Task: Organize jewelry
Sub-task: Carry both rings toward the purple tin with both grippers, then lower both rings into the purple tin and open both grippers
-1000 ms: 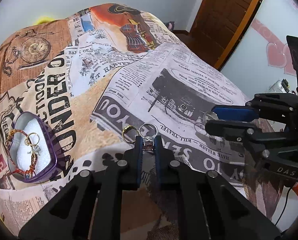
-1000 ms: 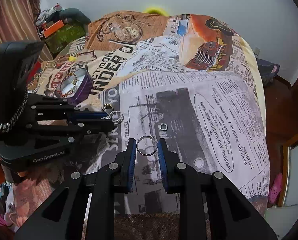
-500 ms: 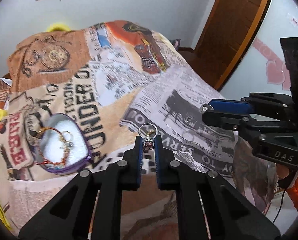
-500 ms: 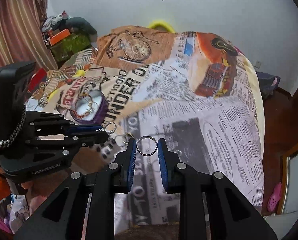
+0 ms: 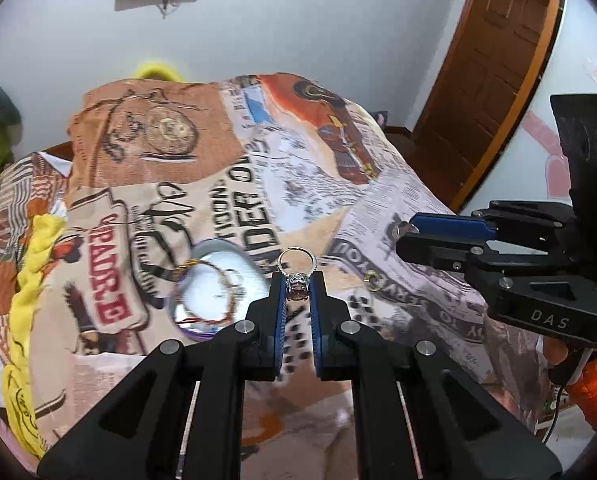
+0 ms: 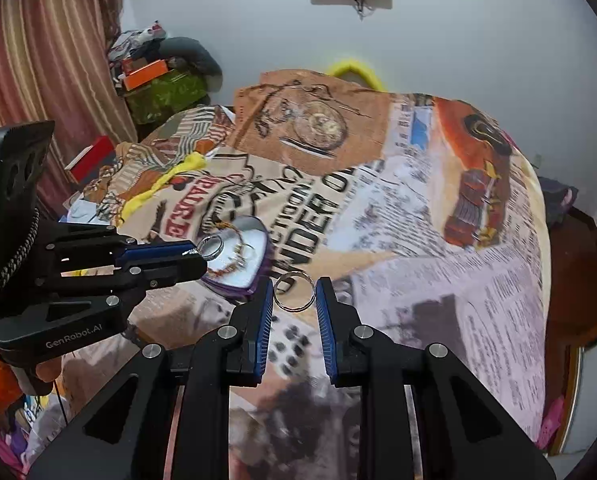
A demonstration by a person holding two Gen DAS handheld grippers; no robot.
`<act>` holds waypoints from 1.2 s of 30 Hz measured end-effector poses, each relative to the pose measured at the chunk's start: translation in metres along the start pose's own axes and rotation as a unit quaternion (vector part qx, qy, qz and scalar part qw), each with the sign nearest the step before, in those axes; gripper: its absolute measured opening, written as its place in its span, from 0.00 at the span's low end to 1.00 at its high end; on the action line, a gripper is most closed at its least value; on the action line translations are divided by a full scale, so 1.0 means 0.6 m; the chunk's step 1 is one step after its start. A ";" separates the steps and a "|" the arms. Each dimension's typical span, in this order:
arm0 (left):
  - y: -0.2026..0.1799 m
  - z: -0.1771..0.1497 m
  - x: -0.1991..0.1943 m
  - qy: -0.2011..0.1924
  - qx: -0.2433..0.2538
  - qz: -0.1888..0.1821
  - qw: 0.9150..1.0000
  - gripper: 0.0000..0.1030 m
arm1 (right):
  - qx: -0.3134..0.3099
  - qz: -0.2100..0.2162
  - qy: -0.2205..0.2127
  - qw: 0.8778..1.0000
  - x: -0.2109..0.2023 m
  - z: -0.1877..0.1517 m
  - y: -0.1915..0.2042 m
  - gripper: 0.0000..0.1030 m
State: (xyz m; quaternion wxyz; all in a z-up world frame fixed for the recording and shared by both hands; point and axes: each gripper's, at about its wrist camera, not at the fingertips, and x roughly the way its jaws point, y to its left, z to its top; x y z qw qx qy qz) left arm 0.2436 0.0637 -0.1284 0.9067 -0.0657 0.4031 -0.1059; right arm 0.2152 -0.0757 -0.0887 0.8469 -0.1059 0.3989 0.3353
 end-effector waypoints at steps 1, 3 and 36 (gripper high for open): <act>0.009 -0.001 -0.004 -0.002 -0.004 0.003 1.000 0.10 | -0.002 0.002 0.000 1.000 0.003 0.003 0.005 0.19; 0.028 -0.002 -0.011 -0.007 -0.012 0.007 1.000 0.10 | -0.005 0.006 -0.001 1.000 0.010 0.009 0.017 0.19; 0.142 -0.037 0.099 0.029 -0.051 0.003 0.998 0.10 | -0.050 0.034 0.096 0.993 0.194 0.018 0.079 0.20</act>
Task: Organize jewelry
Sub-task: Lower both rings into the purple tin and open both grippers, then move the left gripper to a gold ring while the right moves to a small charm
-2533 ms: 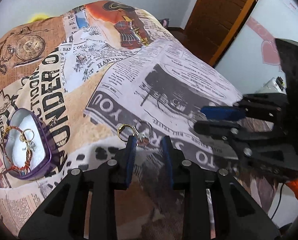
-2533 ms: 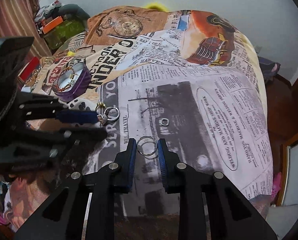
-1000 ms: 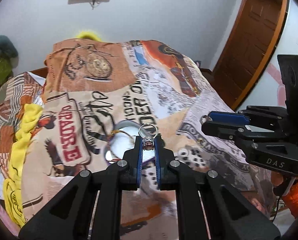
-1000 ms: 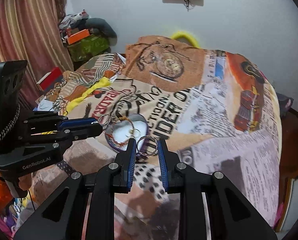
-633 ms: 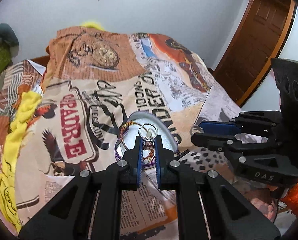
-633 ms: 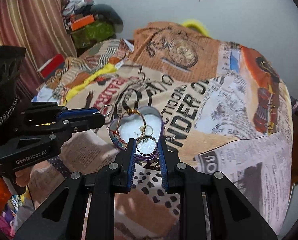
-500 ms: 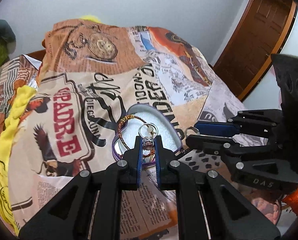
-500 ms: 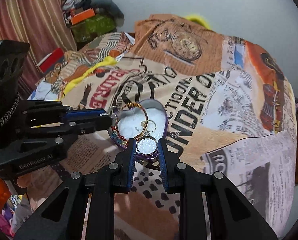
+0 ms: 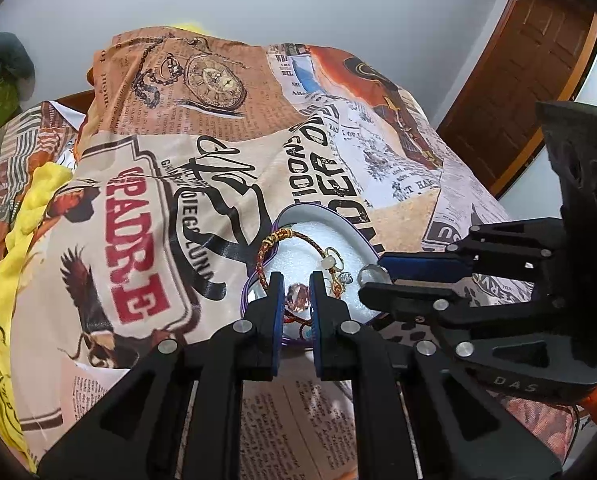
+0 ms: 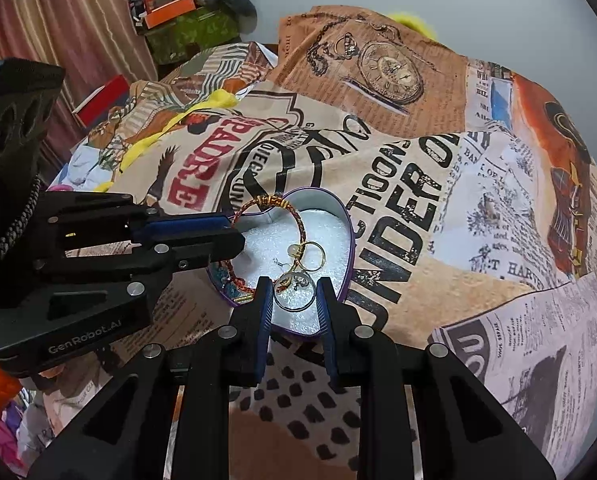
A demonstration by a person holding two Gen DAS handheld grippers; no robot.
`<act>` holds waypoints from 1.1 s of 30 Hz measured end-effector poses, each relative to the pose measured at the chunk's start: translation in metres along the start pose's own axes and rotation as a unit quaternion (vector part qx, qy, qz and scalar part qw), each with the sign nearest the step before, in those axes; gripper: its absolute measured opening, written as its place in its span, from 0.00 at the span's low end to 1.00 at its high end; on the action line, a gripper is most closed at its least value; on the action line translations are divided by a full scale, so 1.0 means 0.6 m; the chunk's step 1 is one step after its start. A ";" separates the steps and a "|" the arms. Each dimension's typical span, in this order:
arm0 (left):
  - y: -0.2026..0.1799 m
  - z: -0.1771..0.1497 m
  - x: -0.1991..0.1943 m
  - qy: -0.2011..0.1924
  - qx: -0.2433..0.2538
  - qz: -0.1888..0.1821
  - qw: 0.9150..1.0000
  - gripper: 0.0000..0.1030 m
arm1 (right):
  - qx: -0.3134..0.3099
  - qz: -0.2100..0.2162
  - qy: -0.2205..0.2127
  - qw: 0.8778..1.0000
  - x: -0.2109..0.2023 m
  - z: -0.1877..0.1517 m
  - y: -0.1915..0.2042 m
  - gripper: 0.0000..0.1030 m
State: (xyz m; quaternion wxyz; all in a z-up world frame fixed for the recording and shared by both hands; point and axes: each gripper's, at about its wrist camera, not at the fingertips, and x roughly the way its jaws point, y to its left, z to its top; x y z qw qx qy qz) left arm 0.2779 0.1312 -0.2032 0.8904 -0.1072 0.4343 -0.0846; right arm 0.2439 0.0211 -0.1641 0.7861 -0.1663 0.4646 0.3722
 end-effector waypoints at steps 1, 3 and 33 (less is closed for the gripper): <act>-0.001 0.000 -0.001 -0.001 0.001 0.001 1.000 0.10 | 0.000 0.002 0.002 1.000 0.002 0.000 0.000 0.20; -0.002 0.000 -0.004 -0.002 0.001 0.003 1.000 0.09 | -0.001 0.005 0.003 1.000 0.004 0.000 0.001 0.20; -0.123 0.012 -0.129 -0.049 0.054 0.026 0.997 0.16 | 0.011 -0.060 -0.048 0.997 -0.136 -0.040 -0.032 0.21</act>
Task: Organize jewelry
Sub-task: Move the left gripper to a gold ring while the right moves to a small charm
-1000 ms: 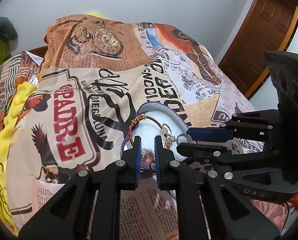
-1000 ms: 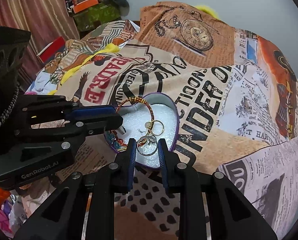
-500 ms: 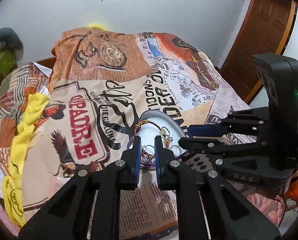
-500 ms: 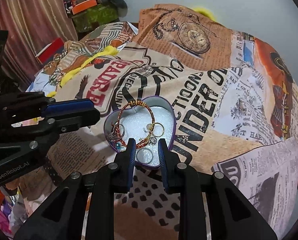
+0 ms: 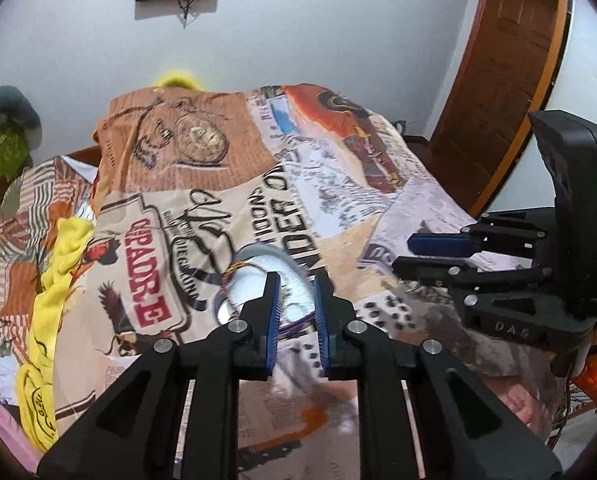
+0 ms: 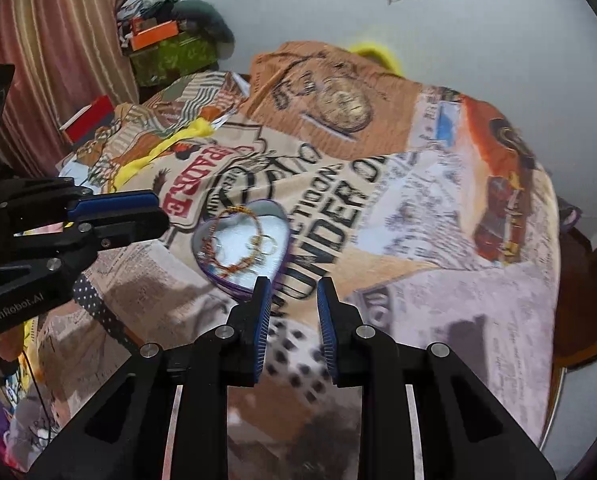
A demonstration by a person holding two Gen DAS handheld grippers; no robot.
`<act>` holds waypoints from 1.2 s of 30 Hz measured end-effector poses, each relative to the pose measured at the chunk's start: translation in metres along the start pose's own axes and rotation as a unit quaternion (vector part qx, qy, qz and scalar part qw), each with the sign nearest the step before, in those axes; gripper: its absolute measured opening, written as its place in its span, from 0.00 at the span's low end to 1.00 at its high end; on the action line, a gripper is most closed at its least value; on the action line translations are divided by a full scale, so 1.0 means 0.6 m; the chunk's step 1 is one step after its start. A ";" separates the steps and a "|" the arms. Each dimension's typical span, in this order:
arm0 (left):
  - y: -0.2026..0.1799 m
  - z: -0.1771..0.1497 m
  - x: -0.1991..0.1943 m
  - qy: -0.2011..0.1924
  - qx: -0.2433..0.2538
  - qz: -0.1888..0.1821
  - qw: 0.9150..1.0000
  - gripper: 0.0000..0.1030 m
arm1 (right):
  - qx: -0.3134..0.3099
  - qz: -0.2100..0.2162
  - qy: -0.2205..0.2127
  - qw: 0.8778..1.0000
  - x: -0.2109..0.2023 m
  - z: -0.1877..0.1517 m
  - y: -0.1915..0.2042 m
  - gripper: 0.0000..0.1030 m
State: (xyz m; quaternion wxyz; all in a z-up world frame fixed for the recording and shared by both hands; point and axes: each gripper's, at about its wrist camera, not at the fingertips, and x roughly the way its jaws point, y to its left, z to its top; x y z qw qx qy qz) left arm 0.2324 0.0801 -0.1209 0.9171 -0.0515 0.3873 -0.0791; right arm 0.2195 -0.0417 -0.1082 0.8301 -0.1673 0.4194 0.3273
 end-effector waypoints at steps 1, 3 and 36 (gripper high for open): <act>-0.009 0.002 0.000 0.000 0.003 -0.002 1.000 0.17 | 0.005 -0.003 -0.003 1.000 -0.008 -0.004 -0.010 0.21; -0.026 0.007 0.003 0.002 0.010 -0.006 1.000 0.17 | 0.014 -0.010 -0.007 1.000 -0.022 -0.013 -0.027 0.23; -0.178 -0.019 0.217 0.130 0.102 -0.049 0.985 0.24 | 0.093 -0.019 0.053 0.994 0.035 -0.143 -0.211 0.30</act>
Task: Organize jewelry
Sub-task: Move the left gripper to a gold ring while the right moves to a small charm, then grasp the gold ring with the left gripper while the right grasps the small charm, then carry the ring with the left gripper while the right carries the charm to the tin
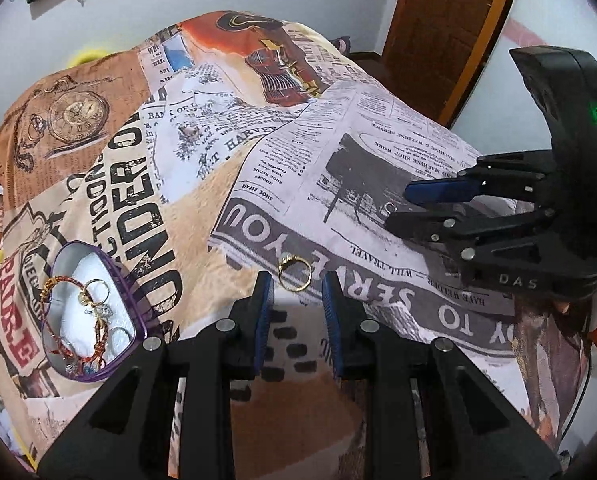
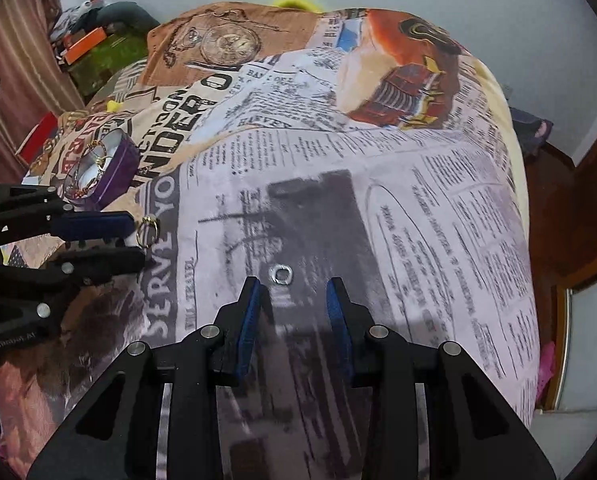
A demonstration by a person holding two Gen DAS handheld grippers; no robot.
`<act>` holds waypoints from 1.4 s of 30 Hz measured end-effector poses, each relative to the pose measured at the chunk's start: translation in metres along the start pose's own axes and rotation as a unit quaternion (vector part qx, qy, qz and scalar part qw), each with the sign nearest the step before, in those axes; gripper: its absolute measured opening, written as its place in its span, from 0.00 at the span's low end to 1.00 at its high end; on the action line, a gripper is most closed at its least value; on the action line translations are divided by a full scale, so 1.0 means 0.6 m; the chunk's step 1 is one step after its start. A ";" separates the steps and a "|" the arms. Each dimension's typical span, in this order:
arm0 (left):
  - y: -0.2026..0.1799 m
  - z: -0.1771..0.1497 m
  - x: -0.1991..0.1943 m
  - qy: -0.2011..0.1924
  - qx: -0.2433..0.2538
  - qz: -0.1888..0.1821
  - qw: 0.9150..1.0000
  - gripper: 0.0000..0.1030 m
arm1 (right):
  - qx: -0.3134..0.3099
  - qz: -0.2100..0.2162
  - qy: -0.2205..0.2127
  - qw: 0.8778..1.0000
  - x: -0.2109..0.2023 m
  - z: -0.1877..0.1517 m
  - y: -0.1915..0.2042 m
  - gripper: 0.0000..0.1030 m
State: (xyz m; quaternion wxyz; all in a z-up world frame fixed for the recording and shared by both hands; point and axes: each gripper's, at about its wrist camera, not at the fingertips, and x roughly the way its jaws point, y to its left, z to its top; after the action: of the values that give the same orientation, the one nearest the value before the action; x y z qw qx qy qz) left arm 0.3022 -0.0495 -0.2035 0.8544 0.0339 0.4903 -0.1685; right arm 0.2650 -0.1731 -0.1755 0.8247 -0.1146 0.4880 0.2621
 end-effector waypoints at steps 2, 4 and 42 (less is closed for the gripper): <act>0.002 0.002 0.005 0.000 -0.004 -0.005 1.000 0.24 | -0.005 0.002 -0.003 1.000 0.004 0.001 0.002 0.30; 0.003 0.003 0.007 -0.004 -0.006 -0.009 1.000 0.24 | -0.010 0.003 -0.007 1.000 0.007 -0.001 0.003 0.30; 0.113 -0.014 -0.216 -0.142 -0.078 0.032 0.986 0.16 | -0.030 0.027 -0.124 0.992 -0.150 0.089 0.116 0.09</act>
State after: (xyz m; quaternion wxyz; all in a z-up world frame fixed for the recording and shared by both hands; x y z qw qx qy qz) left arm 0.2570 0.0495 -0.1051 0.9202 -0.0418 0.3747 -0.1056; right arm 0.2321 -0.1199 -0.0662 0.8674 -0.0930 0.3772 0.3111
